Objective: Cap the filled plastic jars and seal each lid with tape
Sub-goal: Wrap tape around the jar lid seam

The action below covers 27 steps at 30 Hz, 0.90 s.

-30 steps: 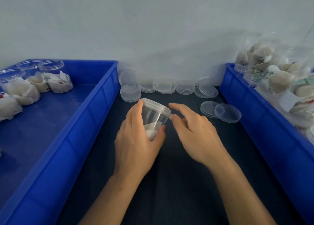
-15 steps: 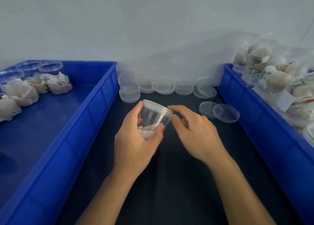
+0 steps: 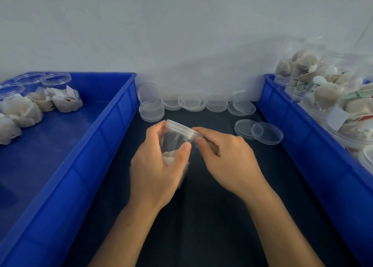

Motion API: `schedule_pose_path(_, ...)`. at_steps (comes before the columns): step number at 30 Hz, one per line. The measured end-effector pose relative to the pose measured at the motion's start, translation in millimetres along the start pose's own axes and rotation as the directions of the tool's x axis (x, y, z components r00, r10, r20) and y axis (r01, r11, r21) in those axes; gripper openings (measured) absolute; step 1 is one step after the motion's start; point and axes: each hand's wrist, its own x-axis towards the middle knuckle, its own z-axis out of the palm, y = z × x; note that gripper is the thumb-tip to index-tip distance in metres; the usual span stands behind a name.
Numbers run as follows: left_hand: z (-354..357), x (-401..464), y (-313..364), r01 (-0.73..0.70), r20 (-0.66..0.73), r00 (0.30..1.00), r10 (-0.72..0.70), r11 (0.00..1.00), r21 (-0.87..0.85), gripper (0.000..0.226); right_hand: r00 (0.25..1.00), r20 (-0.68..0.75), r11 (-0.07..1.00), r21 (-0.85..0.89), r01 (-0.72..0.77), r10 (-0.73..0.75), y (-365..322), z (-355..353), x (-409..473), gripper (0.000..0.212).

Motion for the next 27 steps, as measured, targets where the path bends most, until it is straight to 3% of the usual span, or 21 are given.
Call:
schedule_pose_path(8, -2, 6, 4, 0.193, -0.050, 0.981, -0.190, 0.980, 0.052, 0.047, 0.999, 0.010, 0.999, 0.001, 0.039, -0.039, -14, 2, -4, 0.044)
schedule_pose_path(18, -6, 8, 3, 0.293, 0.010, 0.954, -0.301, 0.921, -0.258, 0.044, 0.997, 0.080, 0.995, -0.100, 0.009, -0.001, -11, -5, -2, 0.045)
schedule_pose_path(27, -5, 9, 2, 0.343, 0.046, 0.936, -0.350, 0.870, -0.354, 0.052, 0.996, 0.090, 0.994, -0.109, 0.027, -0.018, -6, -1, 1, 0.042)
